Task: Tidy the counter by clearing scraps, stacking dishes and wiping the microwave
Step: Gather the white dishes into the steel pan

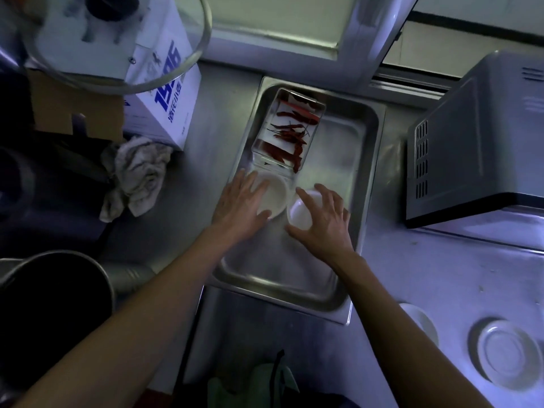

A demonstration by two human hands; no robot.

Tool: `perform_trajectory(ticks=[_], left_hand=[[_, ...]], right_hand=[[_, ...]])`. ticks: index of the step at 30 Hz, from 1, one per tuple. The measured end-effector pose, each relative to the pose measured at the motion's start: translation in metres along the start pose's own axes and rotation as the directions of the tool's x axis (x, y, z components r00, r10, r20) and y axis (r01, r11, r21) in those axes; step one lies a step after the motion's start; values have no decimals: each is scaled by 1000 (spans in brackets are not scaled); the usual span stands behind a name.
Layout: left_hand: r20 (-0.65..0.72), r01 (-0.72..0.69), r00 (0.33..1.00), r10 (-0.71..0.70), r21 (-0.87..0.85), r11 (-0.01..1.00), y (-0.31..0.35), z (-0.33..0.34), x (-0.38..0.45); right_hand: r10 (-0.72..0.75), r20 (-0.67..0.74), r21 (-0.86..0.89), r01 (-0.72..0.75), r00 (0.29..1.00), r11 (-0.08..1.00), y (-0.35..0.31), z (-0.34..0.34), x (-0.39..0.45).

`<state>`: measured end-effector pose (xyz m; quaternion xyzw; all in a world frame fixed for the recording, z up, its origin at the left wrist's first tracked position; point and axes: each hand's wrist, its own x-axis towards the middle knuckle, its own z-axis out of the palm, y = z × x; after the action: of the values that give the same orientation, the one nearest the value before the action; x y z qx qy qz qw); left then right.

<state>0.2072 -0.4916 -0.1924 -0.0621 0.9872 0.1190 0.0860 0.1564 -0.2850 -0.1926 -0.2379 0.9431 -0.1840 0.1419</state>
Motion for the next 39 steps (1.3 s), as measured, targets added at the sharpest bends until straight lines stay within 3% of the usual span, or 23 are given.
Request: perform_trajectory(ticks=[7, 17, 26, 33, 39], left_hand=[[-127, 97, 985, -118, -159, 983, -43, -19, -27], [-260, 137, 944, -202, -247, 959, -65, -9, -43], [-102, 151, 978, -181, -253, 956, -58, -3, -40], [-120, 126, 981, -154, -218, 968, -63, -7, -37], [-100, 128, 983, -155, -231, 964, -61, -5, -43]], right_hand=[[-146, -33, -41, 144, 989, 989, -45, 4, 29], [-181, 62, -90, 186, 982, 978, -74, 34, 59], [-157, 108, -149, 172, 982, 974, -64, 54, 69], [-206, 96, -154, 219, 974, 963, -56, 69, 65], [-162, 88, -189, 177, 983, 966, -59, 77, 66]])
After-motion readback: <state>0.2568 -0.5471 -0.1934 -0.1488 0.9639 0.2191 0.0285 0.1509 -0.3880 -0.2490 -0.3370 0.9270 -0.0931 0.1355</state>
